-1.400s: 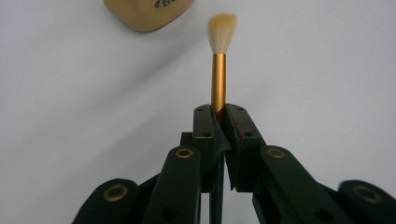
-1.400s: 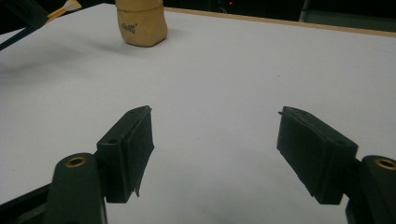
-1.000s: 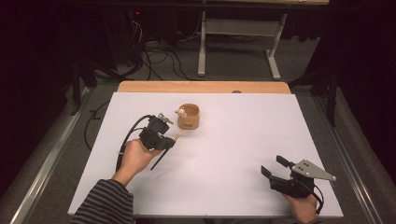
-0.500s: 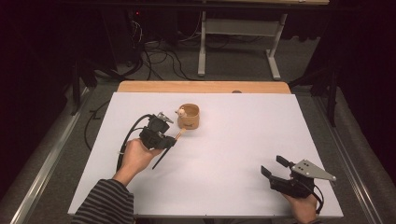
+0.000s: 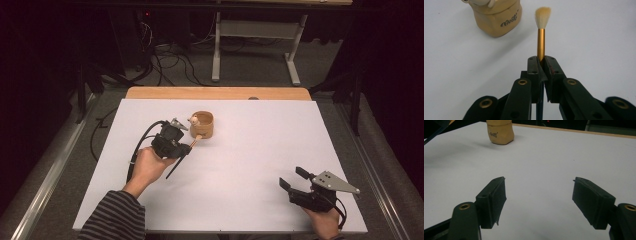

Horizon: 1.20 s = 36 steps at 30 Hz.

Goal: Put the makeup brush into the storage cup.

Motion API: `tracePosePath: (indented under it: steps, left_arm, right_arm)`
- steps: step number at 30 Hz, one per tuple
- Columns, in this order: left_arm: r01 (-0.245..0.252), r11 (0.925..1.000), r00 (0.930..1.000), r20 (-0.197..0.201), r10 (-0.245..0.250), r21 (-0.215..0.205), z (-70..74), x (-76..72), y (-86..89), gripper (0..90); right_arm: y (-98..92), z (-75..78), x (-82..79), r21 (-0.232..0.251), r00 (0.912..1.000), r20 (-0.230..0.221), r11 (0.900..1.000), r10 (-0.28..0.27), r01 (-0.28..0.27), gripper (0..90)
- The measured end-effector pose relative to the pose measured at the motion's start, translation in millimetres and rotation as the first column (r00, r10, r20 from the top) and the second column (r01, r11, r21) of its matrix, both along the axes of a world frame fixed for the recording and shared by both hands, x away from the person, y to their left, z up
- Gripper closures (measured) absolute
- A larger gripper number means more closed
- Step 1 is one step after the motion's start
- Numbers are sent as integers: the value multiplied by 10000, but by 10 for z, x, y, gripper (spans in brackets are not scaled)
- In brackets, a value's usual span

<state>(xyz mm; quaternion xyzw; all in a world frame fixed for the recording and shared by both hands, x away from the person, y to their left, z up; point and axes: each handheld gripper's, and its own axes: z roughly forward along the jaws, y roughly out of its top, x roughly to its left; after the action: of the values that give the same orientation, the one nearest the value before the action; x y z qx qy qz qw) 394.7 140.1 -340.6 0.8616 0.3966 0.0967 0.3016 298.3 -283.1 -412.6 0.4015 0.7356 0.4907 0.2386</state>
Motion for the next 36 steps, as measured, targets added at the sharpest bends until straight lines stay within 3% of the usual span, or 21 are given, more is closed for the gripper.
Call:
tracePosePath:
  steps: [17, 36]
  left_arm:
    - [24, 9999, 9992, 394, -18, -166, 84, 16, -82, 835]
    - [-74, 9984, 9985, 539, 104, -561, 160, 76, -101, 835]
  right_arm:
    - [1, 0, -2, -13, 10000, -2, 10000, 37, -37, 287]
    - [1, 0, 0, -43, 9999, 34, 9999, 102, -102, 287]
